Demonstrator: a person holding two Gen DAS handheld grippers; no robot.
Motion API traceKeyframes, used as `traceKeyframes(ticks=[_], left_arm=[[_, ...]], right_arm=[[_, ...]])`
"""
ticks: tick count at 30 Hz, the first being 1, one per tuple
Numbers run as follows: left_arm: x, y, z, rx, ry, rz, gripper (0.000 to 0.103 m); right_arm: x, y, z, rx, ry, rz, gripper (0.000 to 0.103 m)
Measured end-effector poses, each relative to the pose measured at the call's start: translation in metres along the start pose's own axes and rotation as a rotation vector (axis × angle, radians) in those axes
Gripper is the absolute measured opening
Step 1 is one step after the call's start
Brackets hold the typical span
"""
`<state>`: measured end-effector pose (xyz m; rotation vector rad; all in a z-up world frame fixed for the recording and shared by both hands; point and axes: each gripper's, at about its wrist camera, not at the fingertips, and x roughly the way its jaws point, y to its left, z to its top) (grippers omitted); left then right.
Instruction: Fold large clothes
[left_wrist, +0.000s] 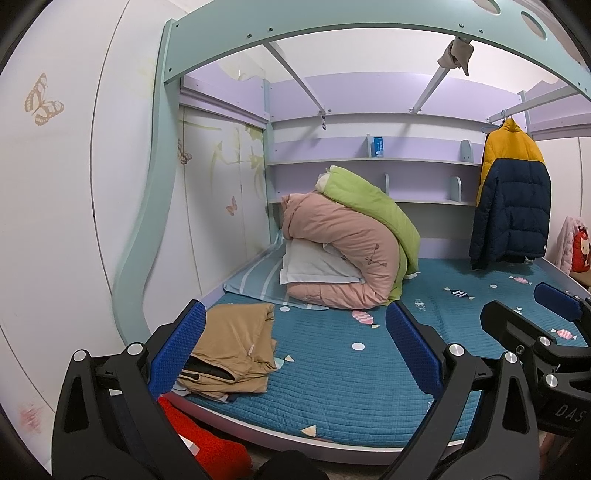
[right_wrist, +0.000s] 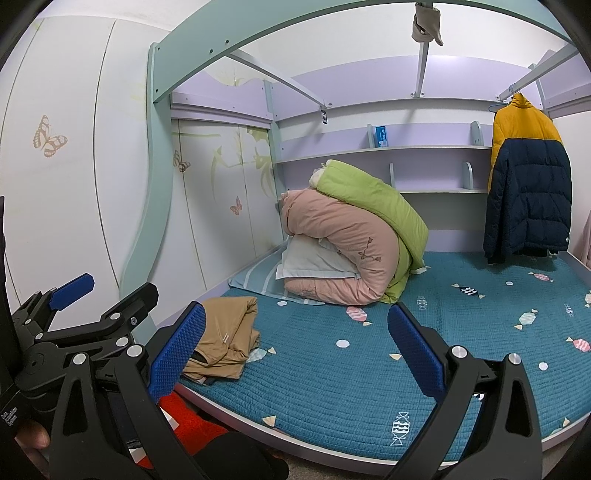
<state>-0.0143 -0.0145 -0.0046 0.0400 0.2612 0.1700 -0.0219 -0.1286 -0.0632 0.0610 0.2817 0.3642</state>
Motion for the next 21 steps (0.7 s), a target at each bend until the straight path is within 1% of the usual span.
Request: traceKeyframes(ticks=[21], left_arm=[[0.0005, 0.0015, -0.0014, 0.003, 0.0, 0.001, 0.098]], right_arm=[[0.0014, -0.0006, 0.0, 0.005, 0.002, 0.005, 0.095]])
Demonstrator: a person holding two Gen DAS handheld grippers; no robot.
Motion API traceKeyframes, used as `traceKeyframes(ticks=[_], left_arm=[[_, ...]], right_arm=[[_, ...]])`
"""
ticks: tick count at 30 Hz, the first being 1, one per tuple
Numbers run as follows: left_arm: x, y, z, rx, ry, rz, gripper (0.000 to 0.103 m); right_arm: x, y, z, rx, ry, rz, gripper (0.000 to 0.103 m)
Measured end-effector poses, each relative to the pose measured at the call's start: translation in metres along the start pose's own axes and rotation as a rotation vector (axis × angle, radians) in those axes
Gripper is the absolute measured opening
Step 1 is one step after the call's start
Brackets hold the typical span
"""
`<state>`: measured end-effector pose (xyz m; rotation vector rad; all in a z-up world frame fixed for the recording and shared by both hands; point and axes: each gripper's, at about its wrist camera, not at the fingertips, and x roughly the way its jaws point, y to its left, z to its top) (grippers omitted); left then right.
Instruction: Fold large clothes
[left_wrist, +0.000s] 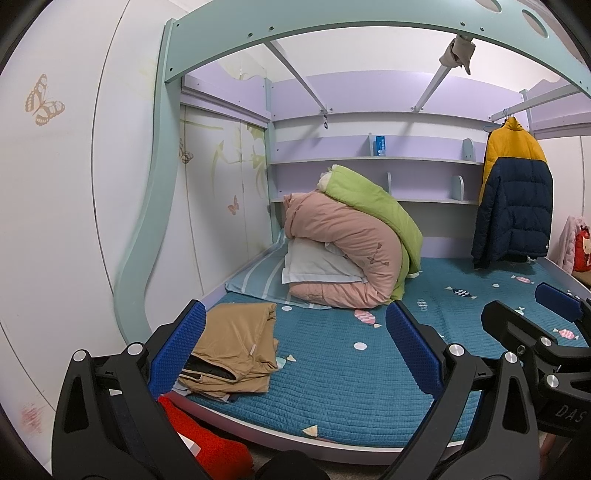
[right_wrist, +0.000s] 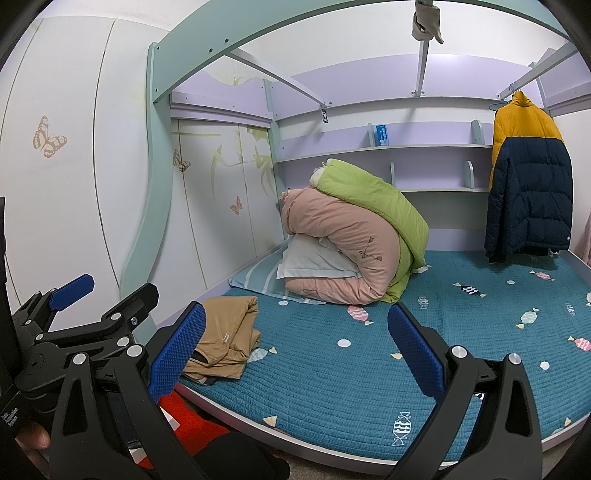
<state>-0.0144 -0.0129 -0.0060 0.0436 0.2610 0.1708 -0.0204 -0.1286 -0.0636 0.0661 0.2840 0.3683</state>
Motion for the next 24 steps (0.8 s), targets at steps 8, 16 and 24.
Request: traceKeyframes(ticks=[8, 16, 24], left_arm=[[0.007, 0.003, -0.002, 0.004, 0.005, 0.026, 0.098], [0.035, -0.012, -0.001, 0.038, 0.025, 0.041, 0.098], [0.08, -0.059, -0.002, 0.113, 0.059, 0.003, 0.098]], right_arm=[[0.011, -0.006, 0.0, 0.009, 0.007, 0.012, 0.095], [0.031, -0.026, -0.005, 0.035, 0.009, 0.026, 0.095], [0.052, -0.088, -0.004, 0.105, -0.013, -0.034, 0.095]])
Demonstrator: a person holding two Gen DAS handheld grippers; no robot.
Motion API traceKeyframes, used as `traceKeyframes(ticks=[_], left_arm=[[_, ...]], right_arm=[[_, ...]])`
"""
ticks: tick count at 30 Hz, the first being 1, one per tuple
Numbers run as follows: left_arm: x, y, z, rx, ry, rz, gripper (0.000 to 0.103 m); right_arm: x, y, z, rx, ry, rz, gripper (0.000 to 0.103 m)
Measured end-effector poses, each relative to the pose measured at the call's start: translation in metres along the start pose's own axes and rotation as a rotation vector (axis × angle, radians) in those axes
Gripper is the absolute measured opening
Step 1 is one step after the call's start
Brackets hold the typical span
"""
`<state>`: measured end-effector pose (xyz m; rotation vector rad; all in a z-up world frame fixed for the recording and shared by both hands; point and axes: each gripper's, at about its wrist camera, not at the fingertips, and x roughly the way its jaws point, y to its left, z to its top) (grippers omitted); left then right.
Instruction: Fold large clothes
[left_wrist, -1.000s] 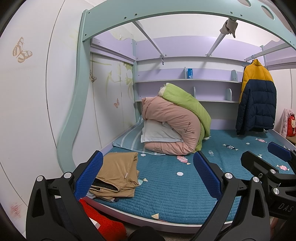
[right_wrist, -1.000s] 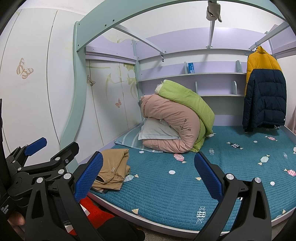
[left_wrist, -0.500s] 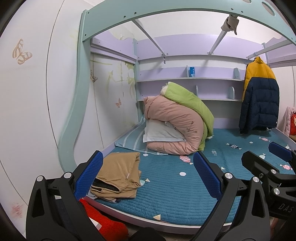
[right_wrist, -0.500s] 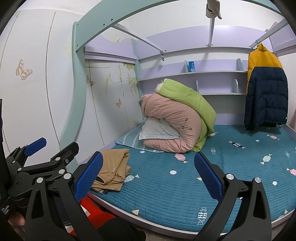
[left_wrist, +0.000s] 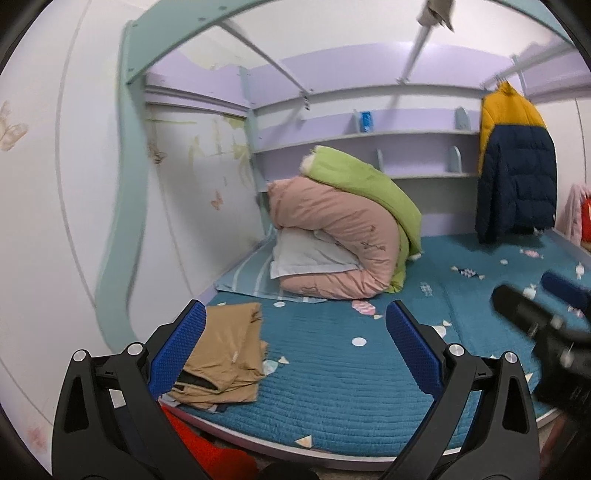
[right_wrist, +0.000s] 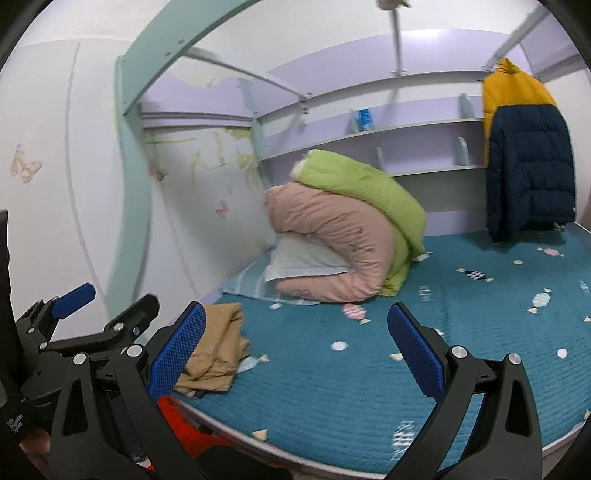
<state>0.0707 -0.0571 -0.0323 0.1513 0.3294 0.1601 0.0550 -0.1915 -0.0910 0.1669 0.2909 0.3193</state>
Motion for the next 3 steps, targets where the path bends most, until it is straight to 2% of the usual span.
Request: traceKeyframes(ticks=[3], left_arm=[[0.02, -0.029, 0.002, 0.046, 0.021, -0.045, 0.098]], right_arm=[[0.006, -0.046, 0.009, -0.014, -0.056, -0.131, 0.095]])
